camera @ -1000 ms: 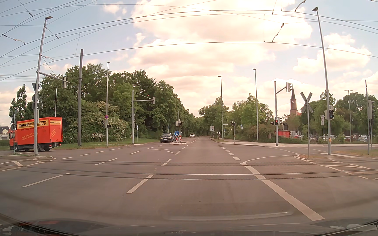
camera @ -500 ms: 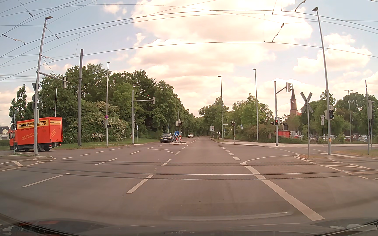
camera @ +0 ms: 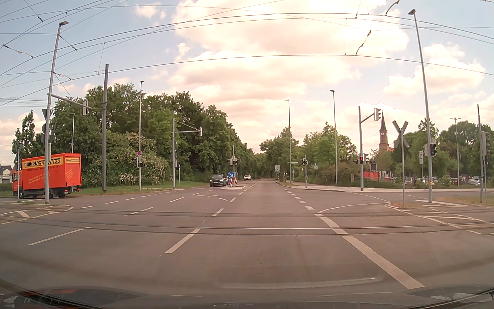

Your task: Follow the waypoints while adhering to traffic rules and regulations

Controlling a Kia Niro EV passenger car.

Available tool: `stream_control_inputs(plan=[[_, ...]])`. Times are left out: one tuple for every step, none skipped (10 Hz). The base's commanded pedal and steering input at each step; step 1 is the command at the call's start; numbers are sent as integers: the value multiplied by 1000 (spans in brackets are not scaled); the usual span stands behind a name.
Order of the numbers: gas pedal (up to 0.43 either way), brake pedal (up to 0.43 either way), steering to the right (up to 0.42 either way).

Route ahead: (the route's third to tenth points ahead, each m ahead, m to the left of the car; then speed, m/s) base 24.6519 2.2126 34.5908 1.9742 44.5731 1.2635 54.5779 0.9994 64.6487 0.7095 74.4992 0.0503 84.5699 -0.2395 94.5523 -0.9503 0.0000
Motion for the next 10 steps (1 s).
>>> stream_control_inputs(plan=[[0, 256, -8], [0, 256, -8], [0, 256, -7], [0, 256, -8], [0, 256, -8], [0, 256, -8], [0, 256, -8], [0, 256, -8], [0, 256, -8], [0, 256, -8]])
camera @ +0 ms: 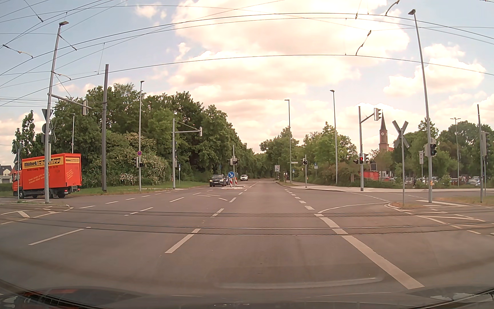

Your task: Follow the waypoints while adhering to traffic rules and regulations

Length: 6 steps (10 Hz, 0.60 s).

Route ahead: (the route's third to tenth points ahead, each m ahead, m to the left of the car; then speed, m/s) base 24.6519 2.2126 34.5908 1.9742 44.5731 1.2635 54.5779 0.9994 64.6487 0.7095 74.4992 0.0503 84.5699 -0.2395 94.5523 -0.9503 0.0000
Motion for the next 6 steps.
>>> stream_control_inputs(plan=[[0, 256, -8], [0, 256, -8], [0, 256, -8], [0, 256, -8], [0, 256, -8], [0, 256, -8]])
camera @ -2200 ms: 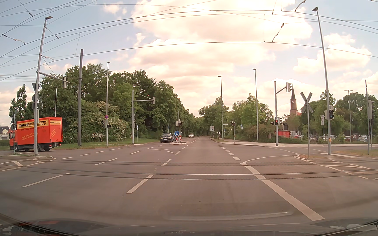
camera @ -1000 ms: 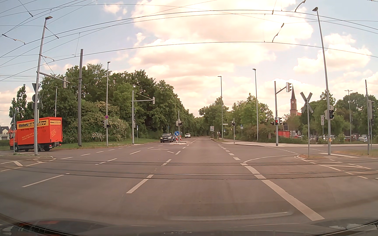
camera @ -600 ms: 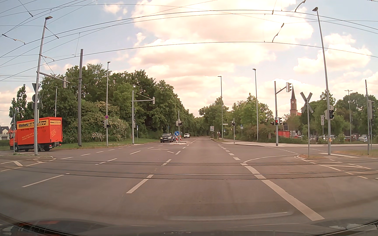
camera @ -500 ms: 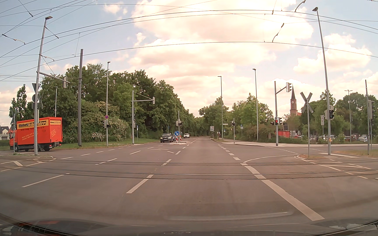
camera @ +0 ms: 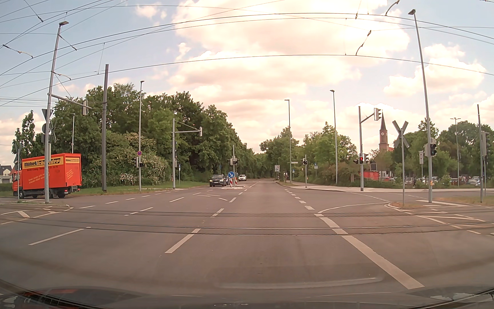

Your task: Follow the waypoints while adhering to traffic rules and regulations

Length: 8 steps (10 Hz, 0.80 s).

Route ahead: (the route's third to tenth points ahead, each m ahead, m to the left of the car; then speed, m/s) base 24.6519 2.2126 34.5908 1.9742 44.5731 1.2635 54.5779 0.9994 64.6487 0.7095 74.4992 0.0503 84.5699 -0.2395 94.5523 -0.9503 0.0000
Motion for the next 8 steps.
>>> stream_control_inputs(plan=[[0, 256, -8], [0, 256, -8], [0, 256, -8], [0, 256, -8], [0, 256, -8], [0, 256, -9], [0, 256, -9], [0, 256, -9]])
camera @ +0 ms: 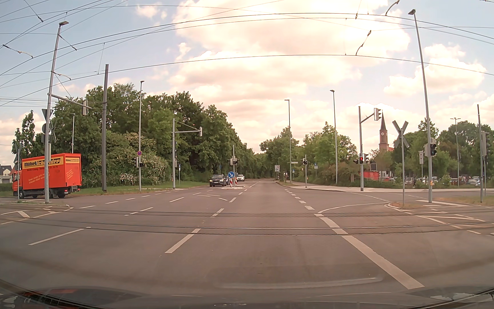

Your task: Follow the waypoints while adhering to traffic rules and regulations

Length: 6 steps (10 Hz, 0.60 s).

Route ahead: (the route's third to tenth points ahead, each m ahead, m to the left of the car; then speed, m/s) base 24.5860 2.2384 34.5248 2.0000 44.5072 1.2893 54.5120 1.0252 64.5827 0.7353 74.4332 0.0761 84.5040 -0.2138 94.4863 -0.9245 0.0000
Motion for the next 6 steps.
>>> stream_control_inputs(plan=[[0, 256, -9], [0, 256, -9], [0, 256, -9], [0, 256, -9], [0, 256, -10], [0, 256, -10]])
